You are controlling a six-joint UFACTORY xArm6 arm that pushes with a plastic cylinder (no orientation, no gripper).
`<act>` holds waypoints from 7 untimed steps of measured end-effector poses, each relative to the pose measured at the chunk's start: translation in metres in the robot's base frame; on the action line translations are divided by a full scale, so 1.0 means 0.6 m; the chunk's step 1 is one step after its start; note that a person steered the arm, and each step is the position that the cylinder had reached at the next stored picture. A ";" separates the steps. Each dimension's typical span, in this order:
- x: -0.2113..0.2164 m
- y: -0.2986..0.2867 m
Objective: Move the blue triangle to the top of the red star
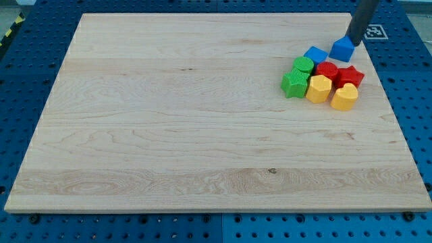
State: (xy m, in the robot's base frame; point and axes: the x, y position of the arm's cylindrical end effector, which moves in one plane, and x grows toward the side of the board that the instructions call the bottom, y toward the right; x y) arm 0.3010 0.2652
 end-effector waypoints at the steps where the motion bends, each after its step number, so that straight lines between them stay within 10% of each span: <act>1: 0.008 -0.005; 7: -0.052 -0.059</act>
State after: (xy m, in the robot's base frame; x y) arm 0.2699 0.2300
